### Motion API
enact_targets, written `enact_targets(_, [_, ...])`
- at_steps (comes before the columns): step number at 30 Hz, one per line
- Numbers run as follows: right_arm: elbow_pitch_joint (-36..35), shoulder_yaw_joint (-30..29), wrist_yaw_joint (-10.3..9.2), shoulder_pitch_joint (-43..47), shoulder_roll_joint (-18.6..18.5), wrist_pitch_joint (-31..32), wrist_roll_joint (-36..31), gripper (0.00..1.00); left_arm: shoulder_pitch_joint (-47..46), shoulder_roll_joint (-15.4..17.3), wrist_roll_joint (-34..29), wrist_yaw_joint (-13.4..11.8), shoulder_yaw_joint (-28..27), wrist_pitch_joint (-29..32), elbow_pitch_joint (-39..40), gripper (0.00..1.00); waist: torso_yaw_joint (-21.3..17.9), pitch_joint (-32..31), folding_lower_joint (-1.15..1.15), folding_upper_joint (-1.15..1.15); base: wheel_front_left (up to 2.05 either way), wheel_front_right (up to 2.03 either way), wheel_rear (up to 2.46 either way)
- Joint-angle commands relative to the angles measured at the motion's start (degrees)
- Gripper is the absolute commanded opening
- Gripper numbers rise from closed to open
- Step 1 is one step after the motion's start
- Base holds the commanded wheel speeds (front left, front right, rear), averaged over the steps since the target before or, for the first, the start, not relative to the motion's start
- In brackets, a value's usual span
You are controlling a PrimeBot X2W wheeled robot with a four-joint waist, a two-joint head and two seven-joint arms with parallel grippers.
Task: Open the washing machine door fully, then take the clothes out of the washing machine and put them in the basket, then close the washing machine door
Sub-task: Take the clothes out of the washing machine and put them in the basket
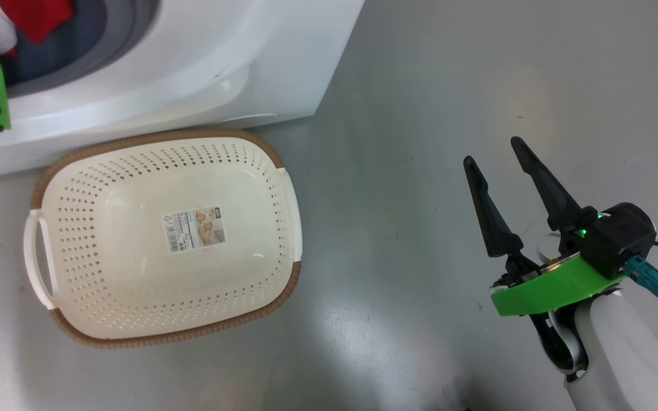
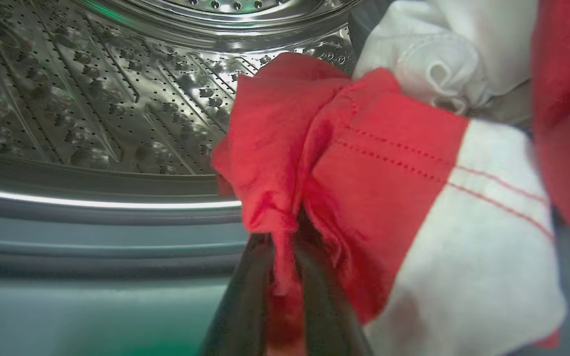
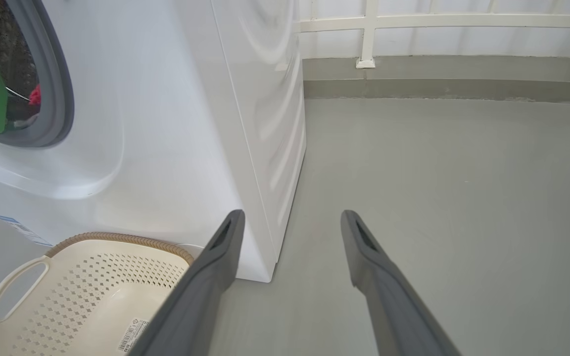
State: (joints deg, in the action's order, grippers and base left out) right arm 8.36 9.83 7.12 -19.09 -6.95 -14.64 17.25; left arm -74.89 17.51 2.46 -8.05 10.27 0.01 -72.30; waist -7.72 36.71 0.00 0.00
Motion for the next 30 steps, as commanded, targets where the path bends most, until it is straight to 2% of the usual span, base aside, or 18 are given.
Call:
enact_targets(1, [-0.9,1.1,0.36,0.2,0.1,-0.4,0.4,1.0,0.2,3.8,-0.7,-0.3,0.0,0.5,0.3,0.0,0.0,-0.1,0.0,0.0,0.0,0.0,0.0])
enact_targets(22, [0.6,1.1,0.36,1.7,-0.3,-0.4,0.7,1.0,5.7,2.6,4.1,0.1,-1.5,-14.1,2.7,0.0,2.3,-6.0,0.0,0.0,0.0,0.0,0.0])
enact_targets(26, [0.8,0.9,0.36,2.4,-0.4,-0.4,0.7,1.0,8.8,2.3,5.0,0.3,-2.0,-14.9,6.5,0.0,3.0,-7.9,0.0,0.0,0.0,0.0,0.0])
enact_targets(30, [1.0,0.7,0.36,3.0,-0.5,-0.4,0.7,1.0,13.6,1.9,7.8,1.4,-4.8,-15.0,16.2,0.0,3.8,-10.0,0.0,0.0,0.0,0.0,0.0])
